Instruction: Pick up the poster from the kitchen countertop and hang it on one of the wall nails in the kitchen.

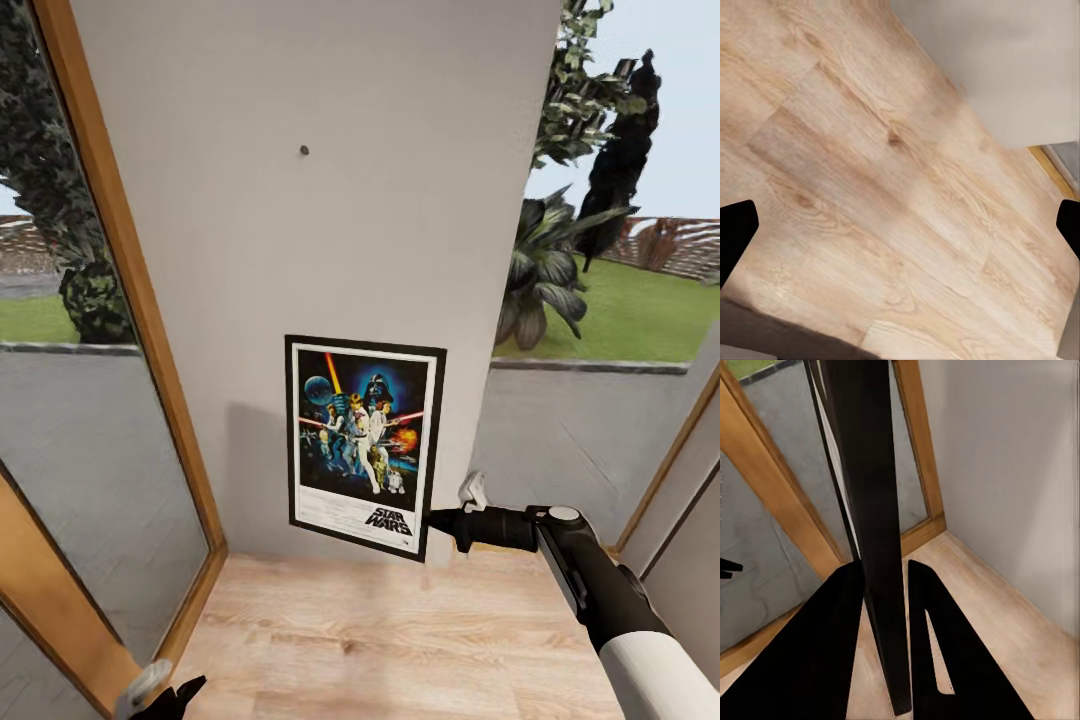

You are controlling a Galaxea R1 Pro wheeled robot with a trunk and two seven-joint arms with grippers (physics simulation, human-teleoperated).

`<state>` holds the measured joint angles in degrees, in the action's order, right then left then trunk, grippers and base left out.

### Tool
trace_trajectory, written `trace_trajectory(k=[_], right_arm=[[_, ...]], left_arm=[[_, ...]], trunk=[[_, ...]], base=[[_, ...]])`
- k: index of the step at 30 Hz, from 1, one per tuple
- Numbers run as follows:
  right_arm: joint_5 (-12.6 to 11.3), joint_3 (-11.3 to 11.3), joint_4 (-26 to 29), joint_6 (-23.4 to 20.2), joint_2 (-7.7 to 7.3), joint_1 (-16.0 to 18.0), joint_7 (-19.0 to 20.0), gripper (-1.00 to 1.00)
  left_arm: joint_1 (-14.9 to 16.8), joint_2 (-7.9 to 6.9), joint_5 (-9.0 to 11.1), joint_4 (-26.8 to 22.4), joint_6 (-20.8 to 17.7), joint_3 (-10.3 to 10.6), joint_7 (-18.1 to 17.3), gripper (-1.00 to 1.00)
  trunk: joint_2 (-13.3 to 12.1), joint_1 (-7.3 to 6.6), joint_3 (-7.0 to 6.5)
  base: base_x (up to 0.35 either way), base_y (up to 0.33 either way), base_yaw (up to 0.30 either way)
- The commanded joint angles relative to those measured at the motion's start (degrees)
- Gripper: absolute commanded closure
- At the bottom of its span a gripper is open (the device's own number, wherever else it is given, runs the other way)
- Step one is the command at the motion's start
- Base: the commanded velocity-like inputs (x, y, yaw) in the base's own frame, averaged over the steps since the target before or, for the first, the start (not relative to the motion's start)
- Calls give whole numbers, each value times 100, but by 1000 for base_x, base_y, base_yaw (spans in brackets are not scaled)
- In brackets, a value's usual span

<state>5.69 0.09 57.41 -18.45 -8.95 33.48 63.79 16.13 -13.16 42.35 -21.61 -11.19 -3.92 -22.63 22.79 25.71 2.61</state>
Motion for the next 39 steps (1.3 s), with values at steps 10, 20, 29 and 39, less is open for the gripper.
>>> trace_trajectory(k=[10,20,29,39], right_arm=[[-50,2,304,-142,-1,10,448,100],[-50,16,1220,-1183,149,61,452,100],[-49,147,1650,-2179,274,840,450,100],[-8,440,1612,-3390,466,2161,427,100]], left_arm=[[4,23,48,428,6,-17,-39,-100],[4,24,22,464,36,-14,-43,-100],[4,24,18,581,31,-5,-29,-100],[4,17,9,799,46,5,-22,-100]], trunk=[[13,7,13],[13,7,13],[13,7,13],[13,7,13]], base=[[57,0,0],[1,0,0],[0,0,0],[0,0,0]])
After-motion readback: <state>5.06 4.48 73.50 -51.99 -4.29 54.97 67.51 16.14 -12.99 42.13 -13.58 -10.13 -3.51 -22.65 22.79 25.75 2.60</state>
